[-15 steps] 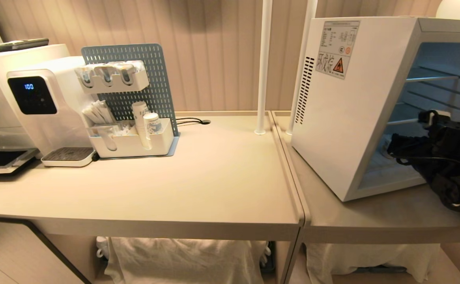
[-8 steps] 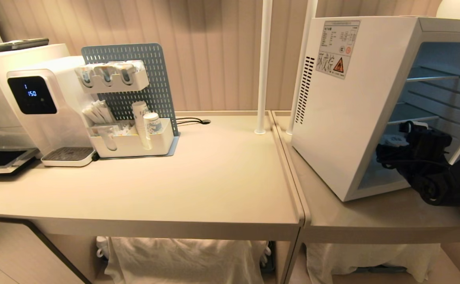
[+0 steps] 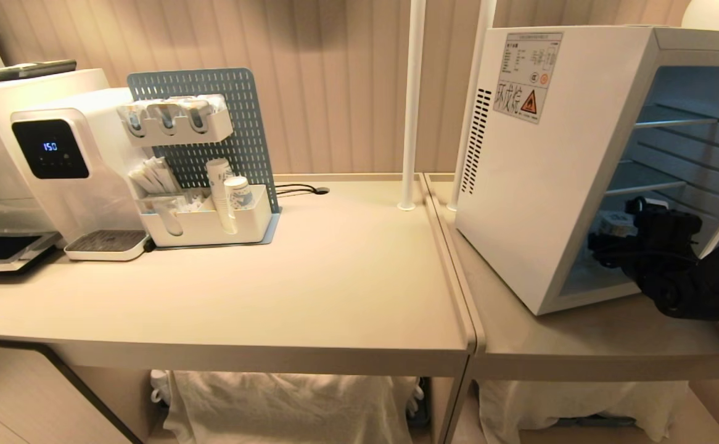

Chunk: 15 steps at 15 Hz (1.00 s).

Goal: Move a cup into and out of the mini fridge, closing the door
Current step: Take the yoghurt out of the freezer

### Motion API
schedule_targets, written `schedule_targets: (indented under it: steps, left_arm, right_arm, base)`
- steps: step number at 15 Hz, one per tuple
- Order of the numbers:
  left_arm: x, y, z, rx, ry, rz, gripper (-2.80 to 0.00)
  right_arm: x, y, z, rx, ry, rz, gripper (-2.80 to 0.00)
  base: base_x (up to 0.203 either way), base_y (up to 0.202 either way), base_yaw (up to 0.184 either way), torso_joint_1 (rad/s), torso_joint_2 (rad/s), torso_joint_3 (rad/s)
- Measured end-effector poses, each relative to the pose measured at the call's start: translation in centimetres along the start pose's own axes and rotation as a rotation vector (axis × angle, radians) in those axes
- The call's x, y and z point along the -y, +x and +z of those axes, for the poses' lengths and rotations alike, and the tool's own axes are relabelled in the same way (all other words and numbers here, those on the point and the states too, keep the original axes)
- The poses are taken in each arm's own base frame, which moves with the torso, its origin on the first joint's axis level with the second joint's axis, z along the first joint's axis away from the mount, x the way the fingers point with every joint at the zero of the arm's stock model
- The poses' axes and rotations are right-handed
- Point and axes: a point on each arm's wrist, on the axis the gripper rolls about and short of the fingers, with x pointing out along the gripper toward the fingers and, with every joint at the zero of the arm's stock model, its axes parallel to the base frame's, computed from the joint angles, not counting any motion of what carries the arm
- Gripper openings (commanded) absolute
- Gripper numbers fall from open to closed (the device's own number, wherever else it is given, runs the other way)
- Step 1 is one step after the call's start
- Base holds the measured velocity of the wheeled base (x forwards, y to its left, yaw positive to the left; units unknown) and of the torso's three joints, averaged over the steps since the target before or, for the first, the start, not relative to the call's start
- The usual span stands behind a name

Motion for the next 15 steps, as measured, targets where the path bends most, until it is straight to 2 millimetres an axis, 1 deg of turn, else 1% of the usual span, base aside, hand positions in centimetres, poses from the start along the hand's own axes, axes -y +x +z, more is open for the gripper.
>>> schedule_targets:
  steps: [3,8,12,13,15]
  left_arm:
    - [0.0,0.0,0.0,0.0,0.0,0.0,-2.8]
    - [0.0,0.1,0.2,0.033,0.001,-0.003,-2.8]
    - [0.0,0.1,0.1,0.031,0.001,-0.004,-2.8]
    - [0.0,0.1,0.1,0.031,0.0,-0.004,-2.8]
    - [0.0,0.1,0.1,0.031,0.001,-0.004,-2.8]
  right_arm:
    - [0.3,1.3,-0.3,0.007,0.005,-0.01,0.0]
    - [-0.4,3.9,-0.4,-0.002,0.001,0.014,0.0]
    - [-0.7,5.1,-0.6,-0.001,0.002,0.043,0.0]
    - [-0.7,5.3,-0.7,0.0,0.001,0.048,-2.8]
    - [-0.7,5.5,-0.7,0.003,0.001,0.048,-2.8]
  base:
    - [0.0,0.0,0.0,0.0,0.0,0.0]
    - [0.0,0.0,0.0,0.0,0.0,0.0]
    - [0.0,0.0,0.0,0.0,0.0,0.0]
    - [0.0,0.0,0.0,0.0,0.0,0.0]
    - [0.0,0.0,0.0,0.0,0.0,0.0]
